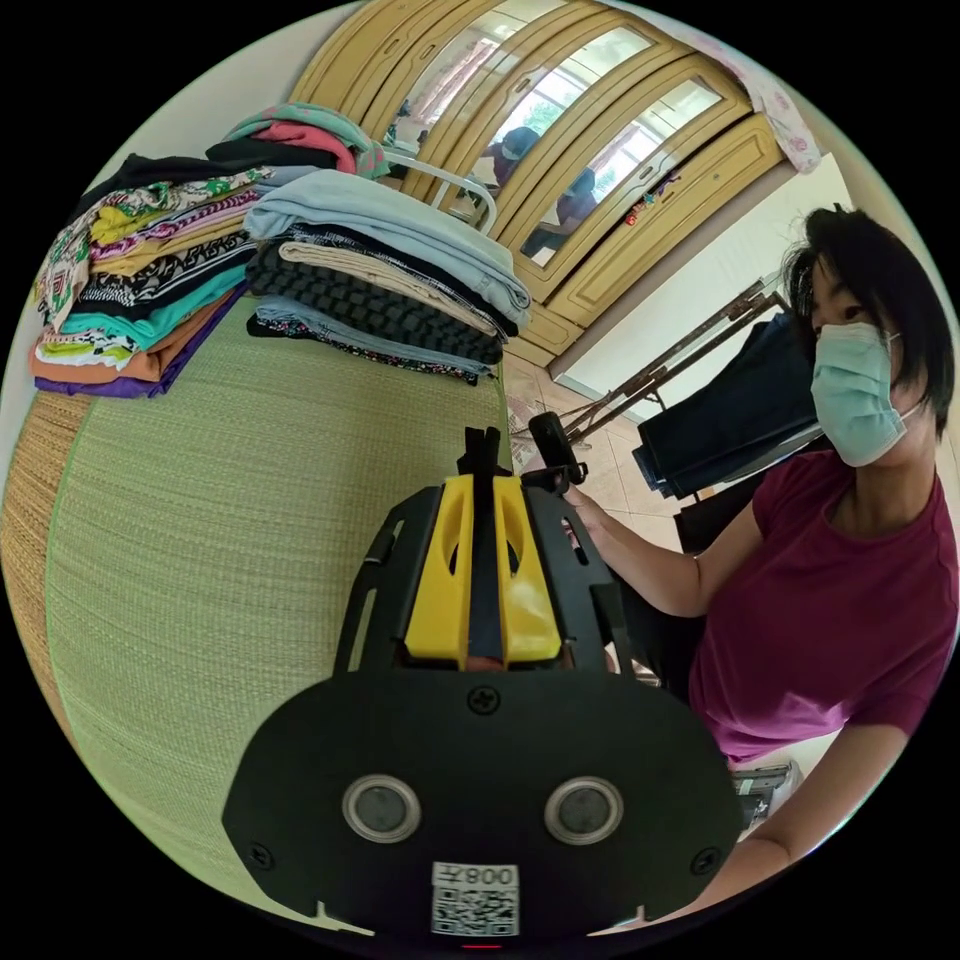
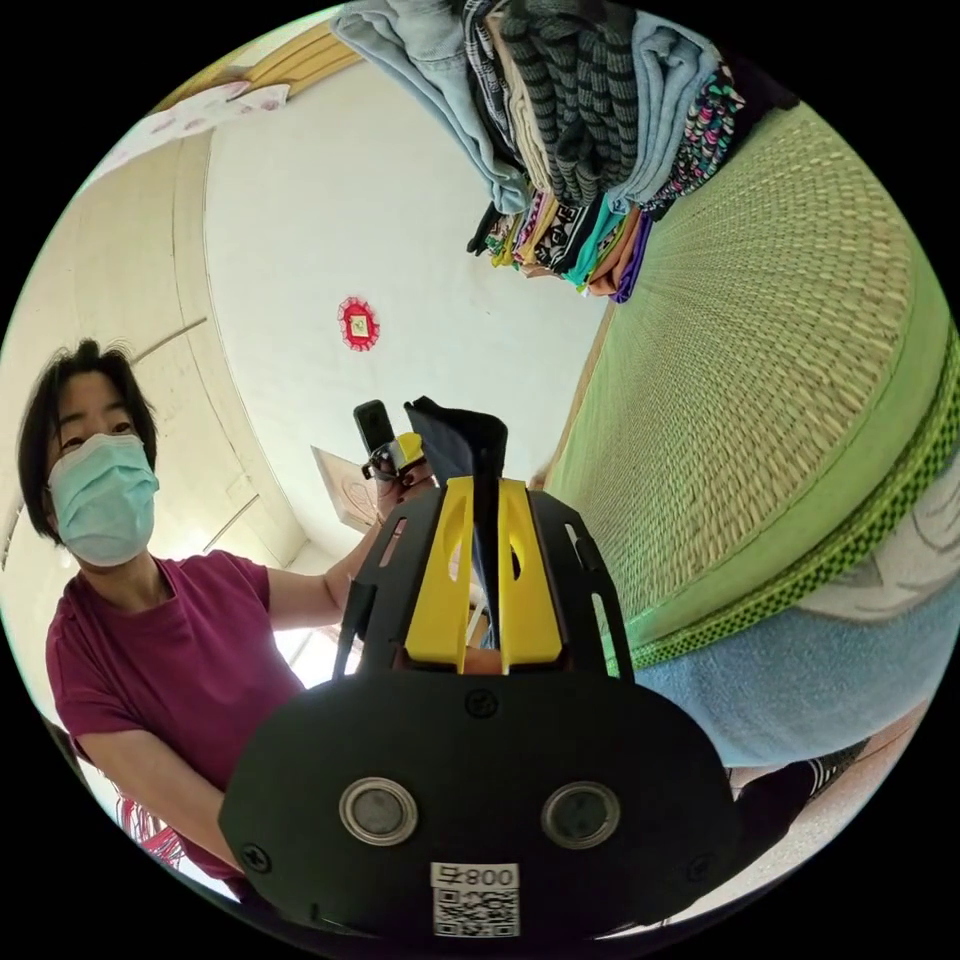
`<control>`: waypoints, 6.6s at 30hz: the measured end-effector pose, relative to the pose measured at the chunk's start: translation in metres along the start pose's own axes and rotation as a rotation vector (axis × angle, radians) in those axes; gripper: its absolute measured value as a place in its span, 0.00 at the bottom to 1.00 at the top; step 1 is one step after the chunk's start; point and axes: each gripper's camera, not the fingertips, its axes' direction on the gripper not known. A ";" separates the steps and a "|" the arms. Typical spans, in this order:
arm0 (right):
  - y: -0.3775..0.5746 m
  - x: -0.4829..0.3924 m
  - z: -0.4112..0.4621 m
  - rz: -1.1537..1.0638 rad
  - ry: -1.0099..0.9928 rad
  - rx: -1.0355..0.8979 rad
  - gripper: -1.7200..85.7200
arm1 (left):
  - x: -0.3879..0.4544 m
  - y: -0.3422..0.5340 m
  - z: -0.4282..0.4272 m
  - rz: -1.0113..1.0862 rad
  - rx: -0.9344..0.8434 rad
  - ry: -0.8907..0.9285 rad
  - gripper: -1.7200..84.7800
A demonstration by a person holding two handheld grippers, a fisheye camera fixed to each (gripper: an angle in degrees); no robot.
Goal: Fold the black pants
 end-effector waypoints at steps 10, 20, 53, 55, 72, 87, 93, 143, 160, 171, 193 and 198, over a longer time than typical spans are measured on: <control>-0.011 -0.009 -0.031 0.020 0.209 0.117 0.05 | -0.070 -0.019 0.055 -0.127 -0.078 0.008 0.06; -0.022 -0.014 -0.042 0.059 0.302 0.240 0.05 | -0.086 -0.031 0.100 -0.033 -0.228 -0.023 0.06; 0.006 -0.120 0.485 -0.165 0.174 -0.658 0.05 | -0.118 0.499 -0.140 -0.473 0.285 -0.002 0.03; 0.015 -0.111 0.511 -0.140 0.219 -0.694 0.05 | -0.131 0.546 -0.133 -0.580 0.293 0.008 0.03; 0.073 -0.151 0.687 -0.343 0.488 -1.008 0.10 | -0.096 0.690 -0.107 -0.682 0.192 -0.028 0.08; 0.089 -0.206 0.757 -0.516 0.626 -1.096 0.06 | -0.084 0.758 -0.115 -0.754 0.226 -0.084 0.09; 0.085 -0.218 0.766 -0.495 0.601 -1.091 0.05 | -0.090 0.779 -0.127 -0.829 0.295 -0.129 0.10; 0.104 -0.229 0.715 -0.653 0.592 -1.123 0.04 | -0.059 0.790 -0.125 -0.890 0.321 -0.126 0.09; 0.116 -0.164 0.671 -0.619 0.606 -1.097 0.04 | -0.011 0.729 -0.127 -0.908 0.348 -0.289 0.05; 0.085 -0.126 0.600 -0.476 0.583 -0.967 0.02 | 0.045 0.664 -0.096 -0.779 0.236 -0.381 0.02; -0.022 0.060 0.380 -0.015 0.660 -0.753 0.04 | 0.160 0.520 -0.028 -0.490 0.267 -0.216 0.10; -0.013 0.099 0.357 0.092 0.498 -0.714 0.05 | 0.183 0.477 -0.003 -0.437 0.224 -0.308 0.13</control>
